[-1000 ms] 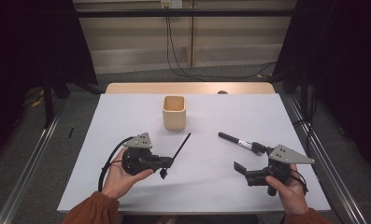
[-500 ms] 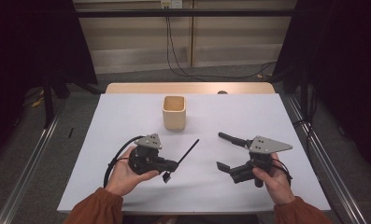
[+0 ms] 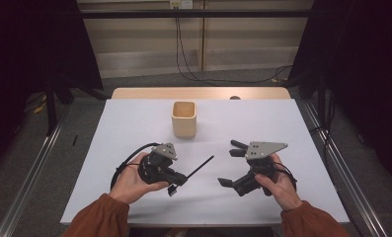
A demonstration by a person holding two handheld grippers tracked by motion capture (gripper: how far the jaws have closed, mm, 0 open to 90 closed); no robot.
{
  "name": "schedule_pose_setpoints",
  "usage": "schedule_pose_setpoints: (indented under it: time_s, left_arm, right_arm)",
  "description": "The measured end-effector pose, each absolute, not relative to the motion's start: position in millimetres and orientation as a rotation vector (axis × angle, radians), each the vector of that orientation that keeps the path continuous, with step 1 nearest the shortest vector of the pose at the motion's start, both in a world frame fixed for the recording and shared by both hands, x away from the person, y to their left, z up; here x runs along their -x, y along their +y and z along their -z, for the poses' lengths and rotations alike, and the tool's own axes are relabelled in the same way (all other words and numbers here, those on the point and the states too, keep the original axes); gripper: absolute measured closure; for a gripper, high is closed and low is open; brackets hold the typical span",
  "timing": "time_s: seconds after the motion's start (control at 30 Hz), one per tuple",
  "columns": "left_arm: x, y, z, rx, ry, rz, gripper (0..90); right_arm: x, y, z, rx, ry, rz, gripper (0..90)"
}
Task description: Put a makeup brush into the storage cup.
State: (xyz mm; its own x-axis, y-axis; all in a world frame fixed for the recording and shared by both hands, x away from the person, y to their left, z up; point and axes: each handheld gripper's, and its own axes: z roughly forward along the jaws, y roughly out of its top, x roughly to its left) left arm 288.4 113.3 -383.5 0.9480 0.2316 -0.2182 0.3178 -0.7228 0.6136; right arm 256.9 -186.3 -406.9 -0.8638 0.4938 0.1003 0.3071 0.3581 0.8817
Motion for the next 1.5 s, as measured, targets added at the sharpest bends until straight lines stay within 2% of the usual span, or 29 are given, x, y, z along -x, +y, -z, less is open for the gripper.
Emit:
schedule_pose_setpoints:
  time_s: [0.7, 0.8, 1.27, 1.37, 1.5]
  left_arm:
    - [-293, 103, 375, -2.6, 0.297, 0.214, 85.7]
    - [-293, 98, 375, -2.644, 0.284, 0.206, 85.7]
    - [-298, 82, 378, -2.8, 0.252, 0.231, 85.6]
    - [-299, 79, 379, -2.849, 0.23, 0.226, 85.6]
    - [-301, 77, 377, -2.876, 0.211, 0.253, 85.7]
  right_arm:
    - [-279, -171, 399, -0.652, 2.747, -1.235, 1.2]
    - [-282, -169, 397, -0.647, 2.777, -1.184, 3.4]
    - [-287, -154, 392, -0.439, 2.986, -0.96, 3.1]
    - [-288, -149, 393, -0.427, 3.005, -0.893, 9.2]
    - [-291, -142, 397, -0.414, 3.063, -0.821, 6.3]
